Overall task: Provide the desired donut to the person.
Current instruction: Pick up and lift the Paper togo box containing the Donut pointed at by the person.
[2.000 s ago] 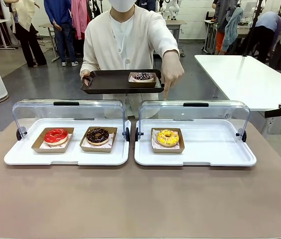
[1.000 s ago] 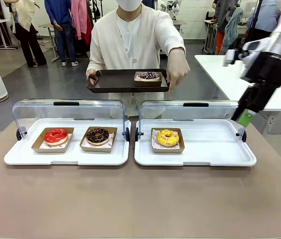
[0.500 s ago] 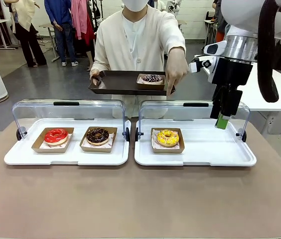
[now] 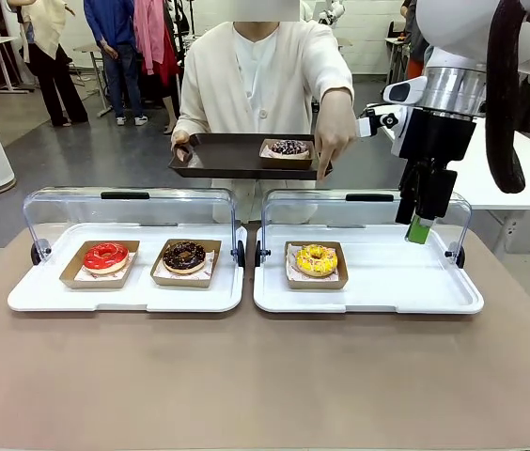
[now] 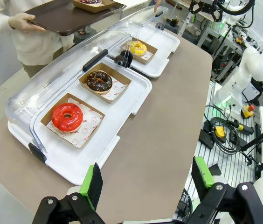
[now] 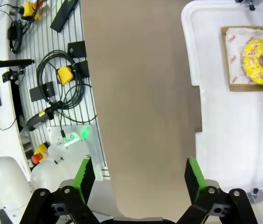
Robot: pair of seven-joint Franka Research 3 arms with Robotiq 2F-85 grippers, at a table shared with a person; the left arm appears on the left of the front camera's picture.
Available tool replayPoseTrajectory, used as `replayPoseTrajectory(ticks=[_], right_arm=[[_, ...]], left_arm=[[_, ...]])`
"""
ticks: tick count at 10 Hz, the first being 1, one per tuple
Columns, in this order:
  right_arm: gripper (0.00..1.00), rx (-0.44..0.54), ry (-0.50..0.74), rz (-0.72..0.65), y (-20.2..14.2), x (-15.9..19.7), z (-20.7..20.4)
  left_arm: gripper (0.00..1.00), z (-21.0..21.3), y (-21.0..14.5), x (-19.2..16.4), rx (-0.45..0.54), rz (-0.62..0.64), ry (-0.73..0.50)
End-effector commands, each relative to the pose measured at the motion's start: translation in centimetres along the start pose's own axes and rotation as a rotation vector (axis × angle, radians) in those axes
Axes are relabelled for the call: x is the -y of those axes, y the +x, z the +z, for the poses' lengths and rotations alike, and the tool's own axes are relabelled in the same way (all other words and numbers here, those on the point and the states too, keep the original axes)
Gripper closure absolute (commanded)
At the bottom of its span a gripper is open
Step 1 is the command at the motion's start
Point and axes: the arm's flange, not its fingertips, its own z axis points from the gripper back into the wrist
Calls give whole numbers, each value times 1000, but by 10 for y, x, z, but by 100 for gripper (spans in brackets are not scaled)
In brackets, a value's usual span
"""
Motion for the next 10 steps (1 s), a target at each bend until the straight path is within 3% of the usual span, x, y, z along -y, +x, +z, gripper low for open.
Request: replayPoseTrajectory(ticks=[1, 4, 5, 6, 10], right_arm=[[0, -2, -1, -7, 0, 1, 0], [0, 0, 0, 0, 0, 0, 0], [0, -135, -96, -46, 31, -3, -13], [0, -187, -142, -54, 59, 0, -28], [0, -201, -250, -28, 125, 38, -65]], left_arm=[[0, 1, 0, 1, 22, -13, -6], [0, 1, 0, 1, 22, -13, -6], [0, 1, 0, 1, 22, -13, -6], [0, 1, 0, 1, 22, -13, -6], [0, 1, 0, 1, 22, -13, -6]])
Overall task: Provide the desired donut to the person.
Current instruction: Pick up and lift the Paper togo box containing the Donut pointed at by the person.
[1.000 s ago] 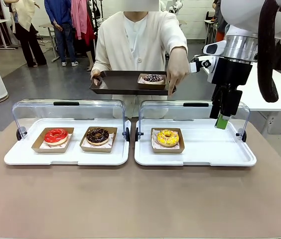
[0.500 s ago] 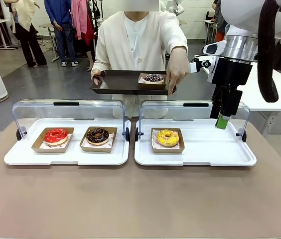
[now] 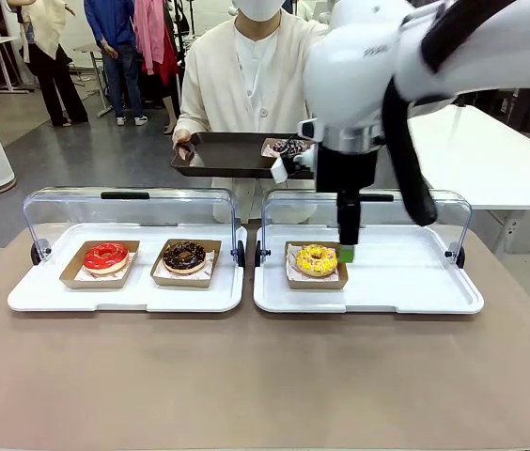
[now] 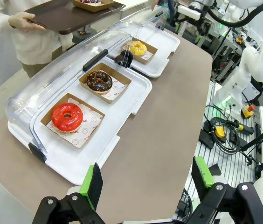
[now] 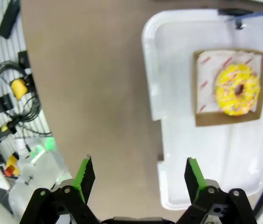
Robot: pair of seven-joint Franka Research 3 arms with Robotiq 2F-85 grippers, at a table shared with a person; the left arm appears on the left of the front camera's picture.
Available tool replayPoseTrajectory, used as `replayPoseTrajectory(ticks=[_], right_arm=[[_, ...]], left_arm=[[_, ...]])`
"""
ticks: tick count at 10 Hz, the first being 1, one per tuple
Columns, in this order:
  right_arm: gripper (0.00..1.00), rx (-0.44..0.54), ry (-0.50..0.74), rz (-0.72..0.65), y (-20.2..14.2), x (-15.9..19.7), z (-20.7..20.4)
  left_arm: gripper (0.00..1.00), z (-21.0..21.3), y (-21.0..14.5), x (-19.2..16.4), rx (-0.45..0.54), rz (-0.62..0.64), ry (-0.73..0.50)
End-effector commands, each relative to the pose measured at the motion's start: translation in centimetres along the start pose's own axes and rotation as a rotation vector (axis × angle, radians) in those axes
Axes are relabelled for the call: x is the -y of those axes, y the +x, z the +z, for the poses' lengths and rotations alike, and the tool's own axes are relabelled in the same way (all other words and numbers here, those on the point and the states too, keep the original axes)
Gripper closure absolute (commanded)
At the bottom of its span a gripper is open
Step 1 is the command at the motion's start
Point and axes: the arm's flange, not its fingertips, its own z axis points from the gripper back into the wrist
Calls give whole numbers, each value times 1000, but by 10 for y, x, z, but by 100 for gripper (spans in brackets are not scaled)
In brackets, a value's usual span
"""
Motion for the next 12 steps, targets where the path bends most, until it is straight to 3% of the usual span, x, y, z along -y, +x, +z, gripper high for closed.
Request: replayPoseTrajectory(ticks=[1, 4, 11, 12], right_arm=[[0, 8, -60, 1, 15, 26, -3], [0, 15, -46, 28, 33, 41, -11], [0, 29, -48, 18, 27, 39, -11], [0, -2, -109, 67, 42, 29, -21]], left_arm=[[0, 1, 1, 1, 22, -13, -6], [0, 1, 1, 1, 22, -13, -6], [0, 1, 1, 1, 22, -13, -6], [0, 1, 1, 1, 22, -13, -6]])
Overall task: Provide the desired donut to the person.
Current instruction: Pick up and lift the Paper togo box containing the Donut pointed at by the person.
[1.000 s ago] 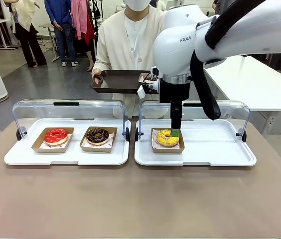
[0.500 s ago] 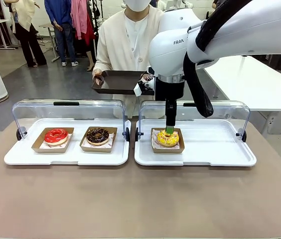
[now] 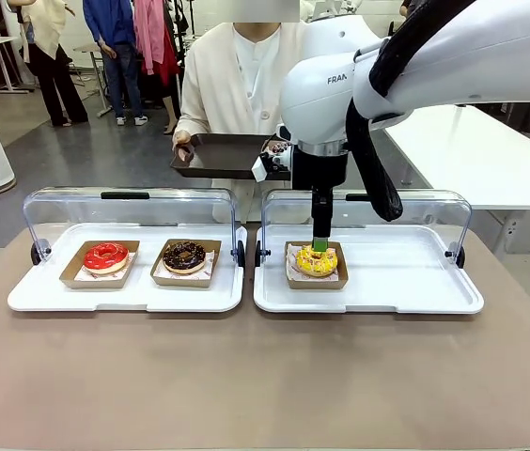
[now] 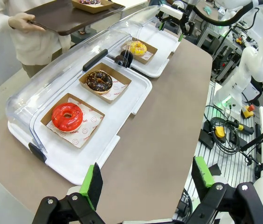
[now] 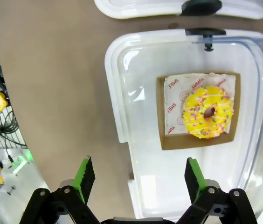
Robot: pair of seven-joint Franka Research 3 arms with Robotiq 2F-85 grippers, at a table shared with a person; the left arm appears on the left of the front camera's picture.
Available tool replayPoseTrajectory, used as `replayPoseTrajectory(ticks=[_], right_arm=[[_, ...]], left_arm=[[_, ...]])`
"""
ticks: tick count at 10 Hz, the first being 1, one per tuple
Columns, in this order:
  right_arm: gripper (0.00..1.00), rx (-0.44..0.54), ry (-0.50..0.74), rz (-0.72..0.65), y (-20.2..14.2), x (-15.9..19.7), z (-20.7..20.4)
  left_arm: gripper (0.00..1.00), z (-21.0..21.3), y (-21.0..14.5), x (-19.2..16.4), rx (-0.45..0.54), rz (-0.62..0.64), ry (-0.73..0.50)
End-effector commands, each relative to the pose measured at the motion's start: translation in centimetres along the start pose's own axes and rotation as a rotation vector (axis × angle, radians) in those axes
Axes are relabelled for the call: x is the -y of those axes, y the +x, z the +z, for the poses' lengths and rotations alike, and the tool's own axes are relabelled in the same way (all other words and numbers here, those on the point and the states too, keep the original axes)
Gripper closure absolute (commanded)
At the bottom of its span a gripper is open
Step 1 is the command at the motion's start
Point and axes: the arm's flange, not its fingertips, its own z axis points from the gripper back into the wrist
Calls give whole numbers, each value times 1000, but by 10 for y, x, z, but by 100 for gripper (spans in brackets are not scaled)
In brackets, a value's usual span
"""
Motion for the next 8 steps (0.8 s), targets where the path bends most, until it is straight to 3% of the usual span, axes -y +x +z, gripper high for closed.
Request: replayPoseTrajectory(ticks=[1, 4, 8], right_arm=[[0, -40, -90, 67, 27, -15, -19], [0, -43, -178, 85, 51, -21, -50], [0, -57, -136, 26, 52, -8, -87]], left_arm=[[0, 1, 1, 1, 22, -13, -6], [0, 1, 1, 1, 22, -13, -6], [0, 1, 1, 1, 22, -13, -6]])
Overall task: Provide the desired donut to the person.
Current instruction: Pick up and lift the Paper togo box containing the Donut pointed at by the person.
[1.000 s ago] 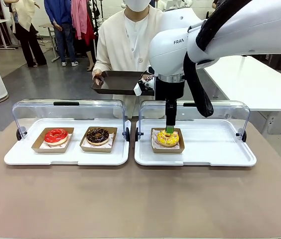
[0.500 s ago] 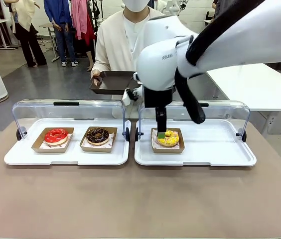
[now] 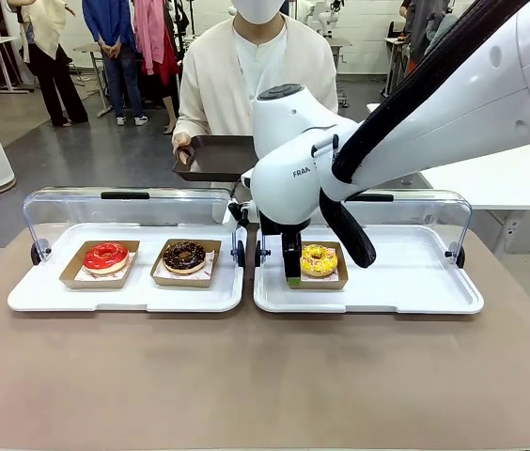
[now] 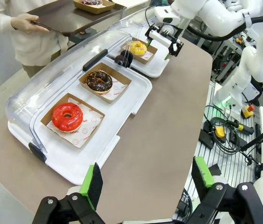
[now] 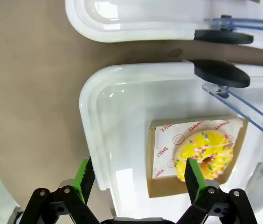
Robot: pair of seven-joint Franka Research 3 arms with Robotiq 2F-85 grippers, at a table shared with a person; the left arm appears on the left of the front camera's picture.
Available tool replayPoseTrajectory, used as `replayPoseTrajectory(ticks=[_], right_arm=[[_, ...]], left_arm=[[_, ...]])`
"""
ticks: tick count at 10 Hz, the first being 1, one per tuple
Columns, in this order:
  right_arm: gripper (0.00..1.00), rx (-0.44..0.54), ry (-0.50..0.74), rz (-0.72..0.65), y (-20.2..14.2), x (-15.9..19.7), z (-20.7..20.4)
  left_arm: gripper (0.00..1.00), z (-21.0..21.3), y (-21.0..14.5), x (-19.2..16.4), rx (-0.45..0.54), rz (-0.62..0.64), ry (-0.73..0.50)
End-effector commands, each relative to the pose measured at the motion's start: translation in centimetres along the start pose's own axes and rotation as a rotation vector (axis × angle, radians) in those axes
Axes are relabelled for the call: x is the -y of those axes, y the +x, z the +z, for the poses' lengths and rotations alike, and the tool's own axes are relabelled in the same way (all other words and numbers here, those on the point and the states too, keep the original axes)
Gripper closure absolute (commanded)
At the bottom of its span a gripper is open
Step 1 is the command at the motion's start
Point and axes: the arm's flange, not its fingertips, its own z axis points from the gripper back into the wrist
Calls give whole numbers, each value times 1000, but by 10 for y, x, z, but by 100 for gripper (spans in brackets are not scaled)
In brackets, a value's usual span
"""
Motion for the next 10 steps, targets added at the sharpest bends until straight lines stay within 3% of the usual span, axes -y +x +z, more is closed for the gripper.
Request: replayPoseTrajectory(ticks=[1, 4, 10], right_arm=[[0, 1, -3, -44, -2, 5, -12], [0, 33, 41, -62, -7, 16, -31], [0, 95, 17, -30, -9, 25, -50]], left_arm=[[0, 1, 1, 1, 22, -14, -6], [0, 1, 1, 1, 22, -14, -6], [0, 1, 1, 1, 22, -14, -6]])
